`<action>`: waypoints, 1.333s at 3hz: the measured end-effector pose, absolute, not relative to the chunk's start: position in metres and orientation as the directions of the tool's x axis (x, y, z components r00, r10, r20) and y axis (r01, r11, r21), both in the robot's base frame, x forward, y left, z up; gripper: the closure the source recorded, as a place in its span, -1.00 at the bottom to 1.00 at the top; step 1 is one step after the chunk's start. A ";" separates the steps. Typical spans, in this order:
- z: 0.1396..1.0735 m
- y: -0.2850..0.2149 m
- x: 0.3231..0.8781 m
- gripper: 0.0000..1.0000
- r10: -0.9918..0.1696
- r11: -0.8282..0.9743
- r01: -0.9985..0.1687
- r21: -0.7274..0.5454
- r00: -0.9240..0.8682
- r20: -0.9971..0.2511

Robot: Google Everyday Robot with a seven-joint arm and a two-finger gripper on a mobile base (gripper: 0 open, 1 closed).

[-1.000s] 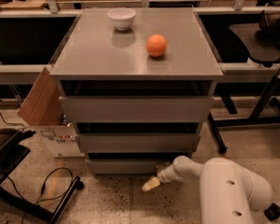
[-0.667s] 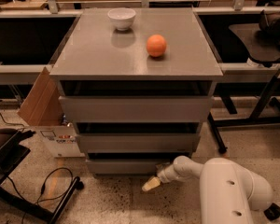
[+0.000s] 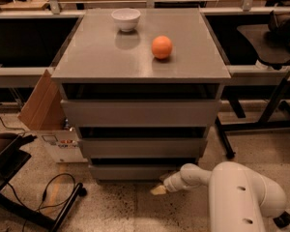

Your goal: Close bottom drawer

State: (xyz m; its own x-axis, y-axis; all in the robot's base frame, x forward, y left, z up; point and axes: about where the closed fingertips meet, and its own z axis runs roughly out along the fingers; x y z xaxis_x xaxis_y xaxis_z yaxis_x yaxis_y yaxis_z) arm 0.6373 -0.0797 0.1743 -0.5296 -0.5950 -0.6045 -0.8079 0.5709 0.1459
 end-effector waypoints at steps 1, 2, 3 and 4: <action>0.191 -0.111 0.611 0.28 -0.625 0.593 -0.797 0.116 -0.546 -0.557; 0.227 -0.142 0.598 0.75 -0.671 0.612 -0.790 0.037 -0.543 -0.504; 0.299 -0.177 0.619 1.00 -0.680 0.668 -0.734 -0.119 -0.539 -0.497; 0.378 -0.193 0.630 1.00 -0.655 0.723 -0.647 -0.242 -0.530 -0.538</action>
Offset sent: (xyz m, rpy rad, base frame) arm -0.2329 -0.0760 0.1048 -0.3541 0.1610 0.1012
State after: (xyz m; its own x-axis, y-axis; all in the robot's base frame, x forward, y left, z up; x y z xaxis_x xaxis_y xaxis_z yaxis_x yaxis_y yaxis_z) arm 0.6298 -0.1933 0.3780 -0.5303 -0.6549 -0.5384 -0.6474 0.7228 -0.2417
